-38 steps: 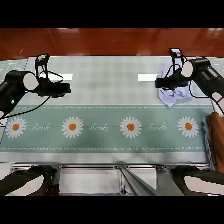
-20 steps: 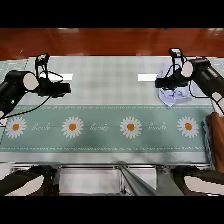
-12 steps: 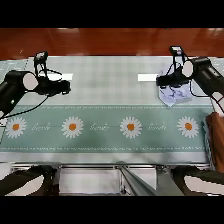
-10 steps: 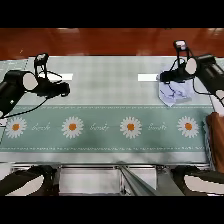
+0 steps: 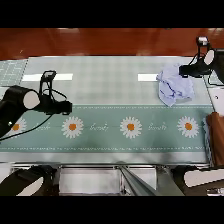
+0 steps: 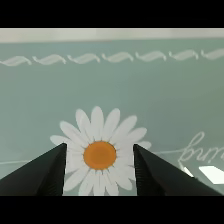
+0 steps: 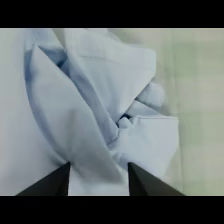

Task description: Fold the shirts.

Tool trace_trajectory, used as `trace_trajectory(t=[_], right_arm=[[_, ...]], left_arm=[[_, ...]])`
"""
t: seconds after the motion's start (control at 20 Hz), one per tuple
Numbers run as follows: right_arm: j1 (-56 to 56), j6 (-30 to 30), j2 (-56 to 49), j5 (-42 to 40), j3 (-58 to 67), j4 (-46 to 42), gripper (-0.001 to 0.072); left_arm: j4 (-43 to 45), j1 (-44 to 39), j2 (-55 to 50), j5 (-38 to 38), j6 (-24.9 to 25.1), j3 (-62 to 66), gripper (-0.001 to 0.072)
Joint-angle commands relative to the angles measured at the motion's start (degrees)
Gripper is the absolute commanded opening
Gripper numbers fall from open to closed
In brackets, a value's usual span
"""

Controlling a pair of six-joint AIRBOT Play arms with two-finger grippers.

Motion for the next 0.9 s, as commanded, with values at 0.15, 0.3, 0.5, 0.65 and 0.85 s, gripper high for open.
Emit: trace_trajectory(t=[0.15, 0.3, 0.5, 0.65, 0.85], right_arm=[[-0.5, -3.1, -8.2, 0.5, 0.9, 6.1, 0.0412], [-0.1, -3.2, -8.3, 1.4, 0.9, 6.8, 0.0285], [-0.1, -6.5, -6.7, 7.6, 0.9, 12.3, 0.0029], [-0.1, -6.6, 0.4, 8.0, 1.5, 12.4, 0.0029], [1.4, -9.4, 12.4, 9.0, 9.5, 15.6, 0.0029]], left_arm=[[0.0, -3.8, 1.0, 2.6, -4.2, -3.0, 0.0507], [0.1, -4.1, 1.0, 5.9, -5.4, -3.0, 0.0508], [5.6, -4.1, 2.3, 5.5, -6.6, -2.9, 0.0507], [10.3, -1.2, 6.6, 2.5, -8.6, -2.9, 0.0507], [10.1, 2.1, 14.0, 2.0, -10.1, -2.9, 0.0507]])
